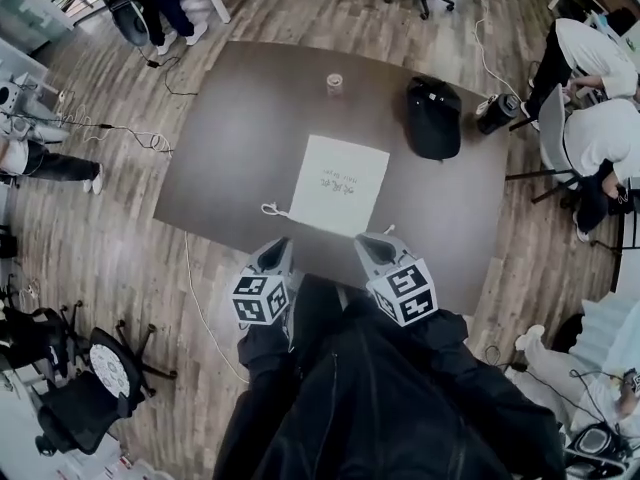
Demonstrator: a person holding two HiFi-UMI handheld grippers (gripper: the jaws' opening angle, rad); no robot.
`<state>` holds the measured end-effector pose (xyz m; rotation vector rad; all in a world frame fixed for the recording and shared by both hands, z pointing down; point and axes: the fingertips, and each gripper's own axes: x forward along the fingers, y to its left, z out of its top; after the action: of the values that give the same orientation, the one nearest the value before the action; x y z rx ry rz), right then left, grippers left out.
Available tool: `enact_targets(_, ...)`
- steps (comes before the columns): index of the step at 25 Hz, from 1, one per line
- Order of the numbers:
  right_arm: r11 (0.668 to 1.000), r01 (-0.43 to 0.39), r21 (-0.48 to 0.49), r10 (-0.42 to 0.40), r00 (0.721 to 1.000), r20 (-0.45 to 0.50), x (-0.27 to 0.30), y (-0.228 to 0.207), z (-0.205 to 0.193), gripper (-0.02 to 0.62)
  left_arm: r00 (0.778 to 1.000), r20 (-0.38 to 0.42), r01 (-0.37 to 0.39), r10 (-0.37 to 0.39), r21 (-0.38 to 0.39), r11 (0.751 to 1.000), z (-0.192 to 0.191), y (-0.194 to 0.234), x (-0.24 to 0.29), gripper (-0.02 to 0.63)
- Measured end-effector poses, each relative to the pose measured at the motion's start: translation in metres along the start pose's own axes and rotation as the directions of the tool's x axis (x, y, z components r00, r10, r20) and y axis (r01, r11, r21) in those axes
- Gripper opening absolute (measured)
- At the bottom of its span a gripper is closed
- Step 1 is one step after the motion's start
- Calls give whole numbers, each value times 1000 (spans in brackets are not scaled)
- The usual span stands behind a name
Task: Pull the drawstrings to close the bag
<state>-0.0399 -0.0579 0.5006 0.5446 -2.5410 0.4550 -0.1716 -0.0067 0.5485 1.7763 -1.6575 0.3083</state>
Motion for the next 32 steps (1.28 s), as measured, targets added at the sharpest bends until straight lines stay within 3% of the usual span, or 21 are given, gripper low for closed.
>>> enact_targets(4,996,76,53,-73,996,-60,20,-20,-24,23,993,-122,1,-4,-17,1000,-28,39,32,35)
enact_targets(8,989,120,85,-107,984,-139,48,-37,-43,23,971,-237,15,-13,5,1000,-48,73,66,35)
enact_targets(11,980,166,108,-140,968,-210,65,-52,-67,23,937,-349,61,-19,111,992,-69,93,88,35)
enact_targets(14,975,201,99,-163,938,-305,74,-62,-103,23,899,-437,123,-3,247,961,-84,113,102,36)
enact_targets(17,973,218,79,-167,895,-413,78,-76,-143,23,870,-493,203,0,358,911,-92,125,119,40)
enact_targets(22,980,197,40,-147,837,-527,87,-86,-186,25,824,-566,345,-11,487,802,-99,140,140,142)
enact_targets(26,988,151,9,-117,800,-588,97,-88,-208,33,776,-630,458,-27,533,712,-109,146,153,191)
enact_targets(28,992,123,-7,-102,791,-604,102,-89,-214,99,751,-658,513,-48,537,669,-114,144,158,213)
enact_targets(32,995,31,-99,-88,757,-647,111,-89,-229,138,710,-700,603,-68,555,573,-123,146,165,230)
